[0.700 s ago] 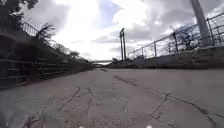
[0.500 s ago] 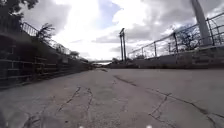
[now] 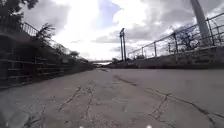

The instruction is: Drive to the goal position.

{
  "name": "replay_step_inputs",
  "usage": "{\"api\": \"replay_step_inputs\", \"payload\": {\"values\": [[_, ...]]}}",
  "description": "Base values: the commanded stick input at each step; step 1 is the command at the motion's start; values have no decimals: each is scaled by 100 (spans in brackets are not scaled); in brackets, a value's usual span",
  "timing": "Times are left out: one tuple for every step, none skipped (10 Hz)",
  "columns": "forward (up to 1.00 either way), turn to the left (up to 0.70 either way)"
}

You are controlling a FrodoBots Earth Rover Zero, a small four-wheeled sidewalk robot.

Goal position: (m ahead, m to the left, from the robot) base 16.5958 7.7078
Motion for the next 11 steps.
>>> {"api": "replay_step_inputs", "payload": {"values": [[70, 0], [70, 0], [70, 0], [70, 0], [70, 0], [70, 0], [70, 0], [70, 0], [70, 0], [0, 0], [0, 0]]}}
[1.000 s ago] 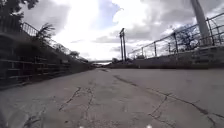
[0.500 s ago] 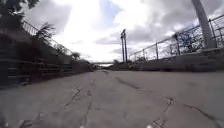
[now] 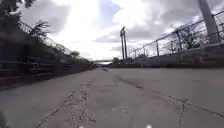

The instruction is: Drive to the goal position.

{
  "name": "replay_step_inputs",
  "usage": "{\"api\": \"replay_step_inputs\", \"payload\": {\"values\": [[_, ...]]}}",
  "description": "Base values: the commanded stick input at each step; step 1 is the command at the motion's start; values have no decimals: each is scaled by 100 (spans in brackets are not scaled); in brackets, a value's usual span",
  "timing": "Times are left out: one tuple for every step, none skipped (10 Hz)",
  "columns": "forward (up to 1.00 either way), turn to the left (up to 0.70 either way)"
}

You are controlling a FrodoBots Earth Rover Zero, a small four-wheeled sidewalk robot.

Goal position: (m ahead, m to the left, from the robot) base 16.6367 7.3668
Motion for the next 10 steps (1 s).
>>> {"api": "replay_step_inputs", "payload": {"values": [[0, 0], [0, 0], [0, 0], [0, 0], [0, 0], [0, 0], [0, 0], [70, 0], [70, 0], [70, 0]]}}
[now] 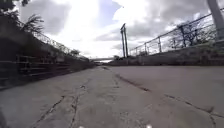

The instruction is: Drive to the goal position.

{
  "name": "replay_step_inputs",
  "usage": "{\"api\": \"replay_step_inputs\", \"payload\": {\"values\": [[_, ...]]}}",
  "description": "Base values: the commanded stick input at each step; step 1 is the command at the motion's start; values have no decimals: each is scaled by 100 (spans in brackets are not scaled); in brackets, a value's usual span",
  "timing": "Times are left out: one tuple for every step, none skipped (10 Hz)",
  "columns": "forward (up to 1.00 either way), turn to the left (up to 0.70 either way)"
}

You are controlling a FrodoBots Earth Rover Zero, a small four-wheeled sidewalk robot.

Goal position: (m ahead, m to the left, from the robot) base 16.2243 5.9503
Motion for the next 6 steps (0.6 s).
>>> {"api": "replay_step_inputs", "payload": {"values": [[70, 0], [70, 0], [70, 0], [70, 0], [70, 0], [70, 0]]}}
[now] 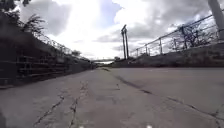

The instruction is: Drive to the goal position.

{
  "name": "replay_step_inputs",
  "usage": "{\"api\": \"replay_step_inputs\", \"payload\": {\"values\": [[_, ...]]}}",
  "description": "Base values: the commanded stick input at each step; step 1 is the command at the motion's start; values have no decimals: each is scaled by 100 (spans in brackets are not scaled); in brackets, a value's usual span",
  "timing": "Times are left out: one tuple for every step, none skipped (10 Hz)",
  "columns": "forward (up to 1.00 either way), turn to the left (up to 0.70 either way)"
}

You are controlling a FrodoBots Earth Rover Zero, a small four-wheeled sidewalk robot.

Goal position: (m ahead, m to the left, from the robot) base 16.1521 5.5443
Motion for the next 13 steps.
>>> {"api": "replay_step_inputs", "payload": {"values": [[70, 0], [70, 0], [70, 0], [70, 0], [70, 0], [70, 0], [70, 0], [70, 0], [70, 0], [70, 0], [70, 0], [85, 0], [85, 0]]}}
